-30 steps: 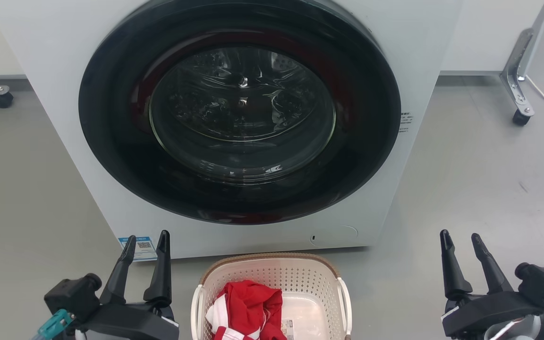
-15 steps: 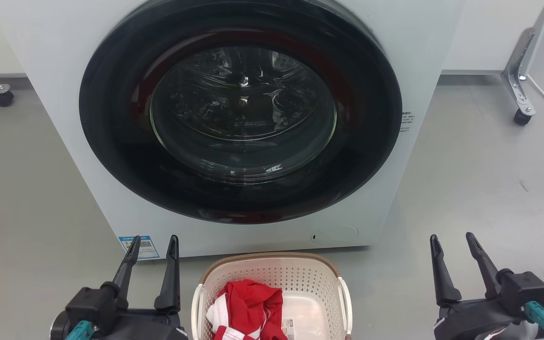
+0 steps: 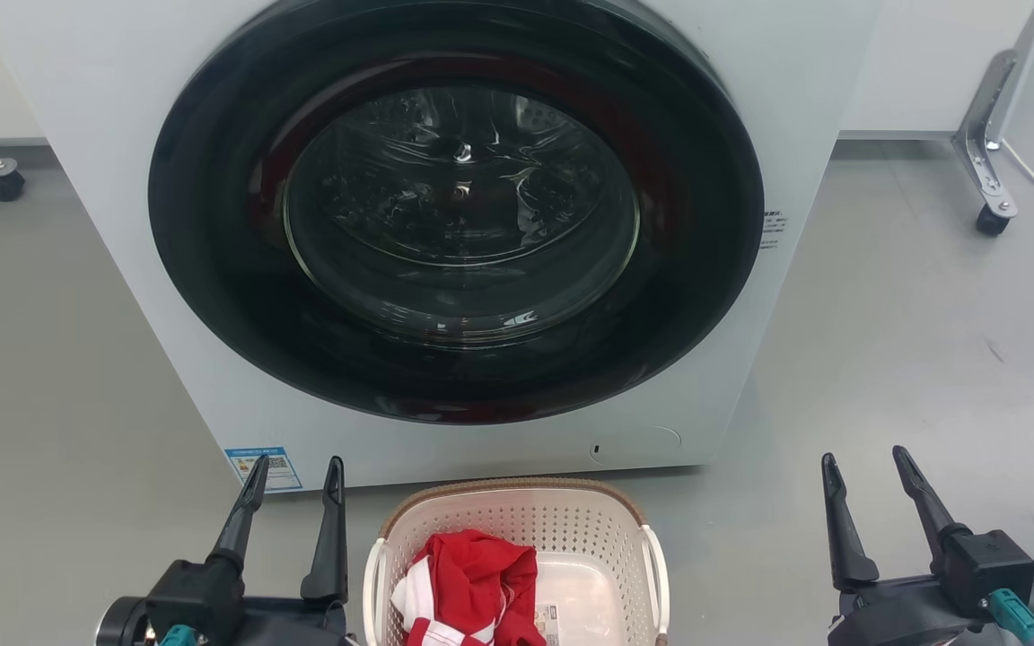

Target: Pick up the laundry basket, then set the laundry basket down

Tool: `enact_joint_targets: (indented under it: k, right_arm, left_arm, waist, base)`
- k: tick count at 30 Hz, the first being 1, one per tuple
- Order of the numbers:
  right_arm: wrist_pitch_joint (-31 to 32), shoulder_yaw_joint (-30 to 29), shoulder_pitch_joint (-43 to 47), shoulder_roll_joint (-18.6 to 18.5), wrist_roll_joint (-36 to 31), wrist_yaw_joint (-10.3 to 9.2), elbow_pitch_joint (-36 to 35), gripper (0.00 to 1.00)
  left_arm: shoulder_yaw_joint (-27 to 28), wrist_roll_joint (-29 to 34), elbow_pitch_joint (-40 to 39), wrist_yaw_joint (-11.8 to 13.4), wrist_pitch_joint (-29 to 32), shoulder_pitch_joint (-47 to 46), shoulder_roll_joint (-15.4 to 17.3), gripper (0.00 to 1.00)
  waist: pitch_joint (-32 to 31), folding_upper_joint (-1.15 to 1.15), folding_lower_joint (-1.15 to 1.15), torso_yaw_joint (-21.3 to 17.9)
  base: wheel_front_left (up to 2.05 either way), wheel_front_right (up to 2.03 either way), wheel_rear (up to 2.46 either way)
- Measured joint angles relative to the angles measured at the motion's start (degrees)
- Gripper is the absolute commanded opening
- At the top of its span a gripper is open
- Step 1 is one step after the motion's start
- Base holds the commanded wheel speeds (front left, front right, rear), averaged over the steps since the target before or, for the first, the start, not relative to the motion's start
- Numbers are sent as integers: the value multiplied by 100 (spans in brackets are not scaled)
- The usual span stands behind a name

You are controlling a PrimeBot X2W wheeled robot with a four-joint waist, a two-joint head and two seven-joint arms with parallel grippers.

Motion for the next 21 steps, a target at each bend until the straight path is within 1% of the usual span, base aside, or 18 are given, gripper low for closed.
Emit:
enact_joint_targets:
  k: [21]
  right_arm:
    - [0, -60, 3, 54, -25, 1, 27, 100]
  left_arm:
    - [77, 67, 107, 8, 109, 1, -51, 100]
  waist:
    - [35, 0, 0, 46]
  base:
    - [0, 0, 0]
